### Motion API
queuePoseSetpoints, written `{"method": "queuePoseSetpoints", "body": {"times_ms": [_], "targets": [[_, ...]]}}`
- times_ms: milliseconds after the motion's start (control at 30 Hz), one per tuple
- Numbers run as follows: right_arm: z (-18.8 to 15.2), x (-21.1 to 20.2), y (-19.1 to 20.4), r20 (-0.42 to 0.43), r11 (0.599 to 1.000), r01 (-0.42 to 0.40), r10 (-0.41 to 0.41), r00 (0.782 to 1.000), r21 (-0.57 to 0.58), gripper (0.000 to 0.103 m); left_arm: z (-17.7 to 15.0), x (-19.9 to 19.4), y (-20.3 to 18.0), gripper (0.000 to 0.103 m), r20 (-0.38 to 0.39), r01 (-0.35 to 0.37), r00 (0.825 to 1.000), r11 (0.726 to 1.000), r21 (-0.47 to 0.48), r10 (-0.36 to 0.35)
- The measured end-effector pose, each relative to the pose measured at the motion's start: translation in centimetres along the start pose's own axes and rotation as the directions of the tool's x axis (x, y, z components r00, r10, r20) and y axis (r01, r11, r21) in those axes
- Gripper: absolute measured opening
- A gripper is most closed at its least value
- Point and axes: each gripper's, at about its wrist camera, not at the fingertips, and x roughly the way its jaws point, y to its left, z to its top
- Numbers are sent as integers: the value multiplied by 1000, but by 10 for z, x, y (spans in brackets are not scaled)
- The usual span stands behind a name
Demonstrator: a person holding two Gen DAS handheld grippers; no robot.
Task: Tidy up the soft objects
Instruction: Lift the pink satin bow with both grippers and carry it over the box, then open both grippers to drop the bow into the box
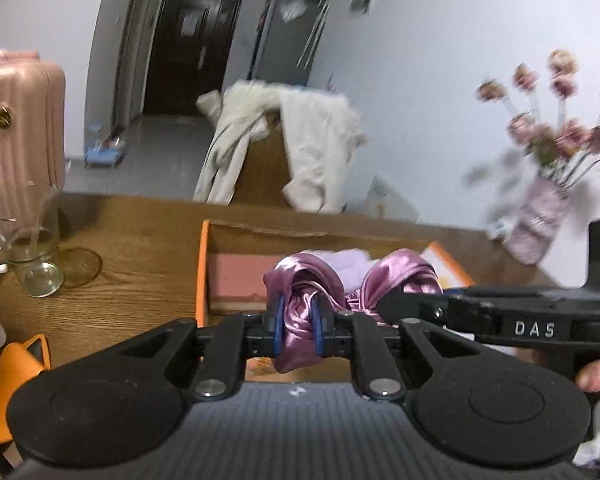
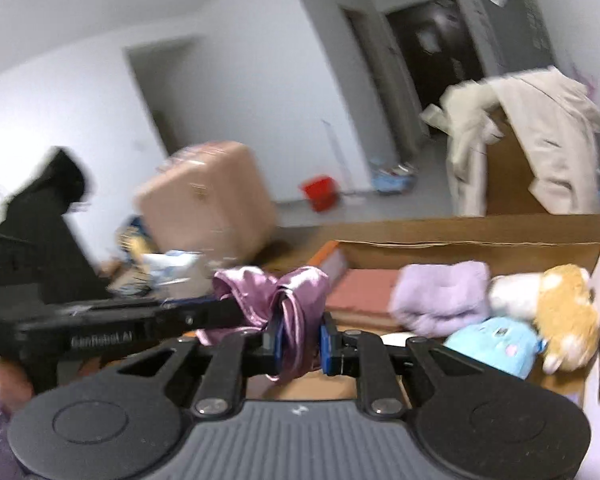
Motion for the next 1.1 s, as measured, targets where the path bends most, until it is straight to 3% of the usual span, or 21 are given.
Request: {"method": "queuePoseSetpoints", "body": {"times_ms": [200, 267, 333, 400, 467, 733, 833, 1100], "targets": [[8, 66, -10, -73, 996, 94, -93, 993, 6, 17, 3, 56, 11, 21, -50, -154, 987, 988, 27, 155], [7, 86, -10, -136, 992, 126, -125, 983, 1, 21, 2, 61, 15, 33, -82, -140, 987, 990, 24, 141], [5, 97, -9, -190, 992, 122, -123, 974, -19, 21, 0, 53, 18, 36, -61, -99, 993, 995, 15, 100], [7, 95, -7, -184, 992, 123, -124, 975, -14, 26, 1, 44, 20, 39, -48, -94, 994, 995, 28, 96], [9, 90, -7, -176, 992, 126, -123, 977, 7, 49, 4, 35, 20, 39, -38, -96, 995, 995, 30, 97], [27, 31, 24, -108, 987, 156, -159, 981, -38, 49, 16, -18, 7, 40, 20, -98, 995, 994, 49, 98], [30, -5, 45, -64, 982, 172, -177, 982, -80, 52, 13, -48, -4, 52, 68, -116, 991, 991, 59, 112], [3, -115, 96, 67, 969, 187, -178, 982, -164, 63, -16, -143, -31, 59, 179, -141, 976, 987, 78, 126]]}}
